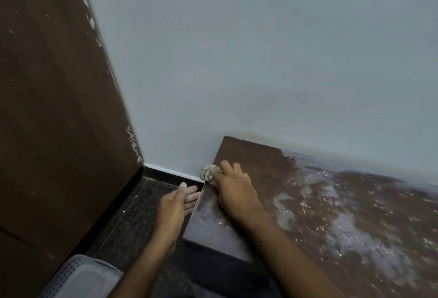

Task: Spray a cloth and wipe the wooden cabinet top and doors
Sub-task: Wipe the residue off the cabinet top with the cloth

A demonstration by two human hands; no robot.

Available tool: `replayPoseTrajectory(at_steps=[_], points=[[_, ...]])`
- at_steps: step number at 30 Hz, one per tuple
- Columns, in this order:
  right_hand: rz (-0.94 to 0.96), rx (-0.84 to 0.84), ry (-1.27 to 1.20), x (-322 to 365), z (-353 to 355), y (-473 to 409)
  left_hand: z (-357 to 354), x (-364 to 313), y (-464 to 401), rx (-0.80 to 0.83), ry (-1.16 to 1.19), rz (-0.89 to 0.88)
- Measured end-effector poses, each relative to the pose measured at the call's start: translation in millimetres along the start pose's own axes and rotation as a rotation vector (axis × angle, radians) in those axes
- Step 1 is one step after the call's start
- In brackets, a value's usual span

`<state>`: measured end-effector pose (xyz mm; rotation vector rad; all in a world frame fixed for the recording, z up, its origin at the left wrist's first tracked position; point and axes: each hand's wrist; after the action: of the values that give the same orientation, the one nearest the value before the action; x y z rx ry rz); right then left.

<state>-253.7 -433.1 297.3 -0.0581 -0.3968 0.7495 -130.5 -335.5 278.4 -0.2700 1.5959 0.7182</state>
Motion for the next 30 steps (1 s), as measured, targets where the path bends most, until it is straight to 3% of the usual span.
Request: replayPoseTrajectory(at_steps=[5,10,15,21,26,30], points=[[0.231,0.076,0.001,14.2,0.1,48.2,7.2,-1.8,21.5,-0.012,-0.030,-0.024],[-0.019,-0.011,0.021,15.6,6.5,38.2,15.6,7.2,29.4,-0.028,-0.072,-0.017],[0.189,0.074,0.007,40.2,-2.2,72.3,16.0,10.5,32.4,-0.083,-0.061,-0.035],[-0.049,-0.003,0.062,33.9,3.5,57.7,21.8,9.2,38.8,-0.077,-0.021,-0.025],[0.179,0.064,0.007,68.8,-12.5,79.4,23.3,13.1,38.9,-0.130,-0.125,-0.098],[0.077,0.046,0.038,43.1,-1.2,77.2,21.5,16.0,40.5,-0.059,-0.075,-0.059]])
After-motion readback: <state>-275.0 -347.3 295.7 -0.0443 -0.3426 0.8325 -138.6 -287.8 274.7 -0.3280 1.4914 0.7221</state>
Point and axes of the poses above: each hand's wrist, its own y-axis away from the middle knuckle, its own z-axis out of the back of the hand, x = y × z, and after that the axes turned 4 degrees about -y, right-handed
